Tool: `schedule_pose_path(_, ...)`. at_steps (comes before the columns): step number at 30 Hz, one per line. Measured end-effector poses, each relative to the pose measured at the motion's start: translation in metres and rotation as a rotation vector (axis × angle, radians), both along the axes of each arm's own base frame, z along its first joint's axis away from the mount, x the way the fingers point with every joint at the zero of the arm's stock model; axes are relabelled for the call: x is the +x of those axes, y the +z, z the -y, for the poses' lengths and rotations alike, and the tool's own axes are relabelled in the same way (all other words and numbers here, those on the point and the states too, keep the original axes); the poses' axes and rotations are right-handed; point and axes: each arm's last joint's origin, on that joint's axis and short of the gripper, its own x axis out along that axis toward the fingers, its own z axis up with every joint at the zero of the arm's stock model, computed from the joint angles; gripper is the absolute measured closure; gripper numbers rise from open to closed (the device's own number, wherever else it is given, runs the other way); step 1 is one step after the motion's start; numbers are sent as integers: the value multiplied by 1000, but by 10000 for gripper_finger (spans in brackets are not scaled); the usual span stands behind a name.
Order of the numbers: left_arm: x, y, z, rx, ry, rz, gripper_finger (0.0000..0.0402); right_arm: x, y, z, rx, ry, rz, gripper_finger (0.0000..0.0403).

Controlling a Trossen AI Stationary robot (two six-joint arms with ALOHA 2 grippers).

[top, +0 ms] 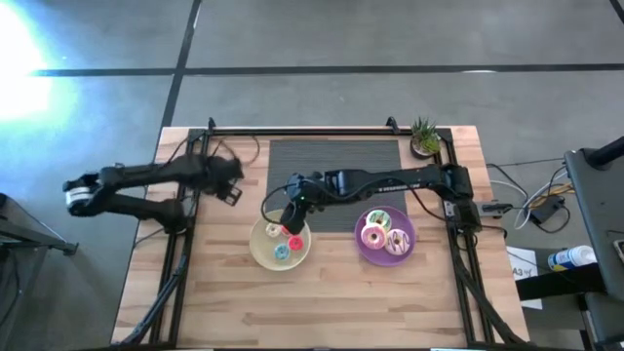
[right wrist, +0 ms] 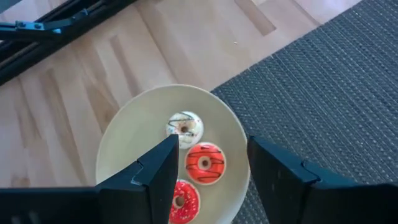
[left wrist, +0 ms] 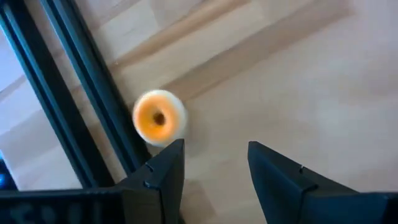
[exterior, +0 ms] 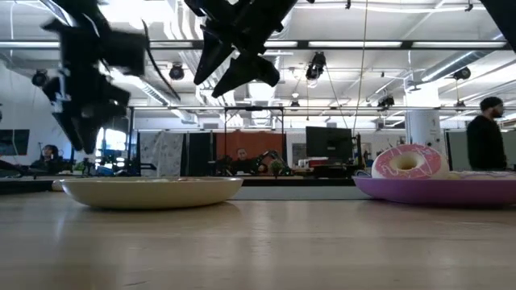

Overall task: Pick & Place donuts
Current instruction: Put the small yellow donut on the white plate

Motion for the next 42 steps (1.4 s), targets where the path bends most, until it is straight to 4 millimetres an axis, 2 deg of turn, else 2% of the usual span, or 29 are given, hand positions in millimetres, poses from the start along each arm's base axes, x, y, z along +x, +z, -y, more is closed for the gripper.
schedule_pose_path(3,-4,-10,-25,-50,18,-82,251,0,0,-1,0,2,-1,220)
schedule_pose_path(7,-8,-22,-43,-123,49,-129,251,-2,-1,-4,0,10,-22,220)
schedule_pose_path(24,7,-66,-59,-254,47,-296,257,-1,-2,2,-52,55,-32,220)
schedule_pose_path(29,9,-72,-61,-290,39,-321,290,-1,-2,1,-66,74,-32,220)
schedule_pose_path(36,11,-71,-64,-225,49,-331,384,0,-1,1,-69,77,-19,220)
schedule_pose_path(42,12,-61,-70,-153,59,-299,400,1,1,-1,-73,86,5,220)
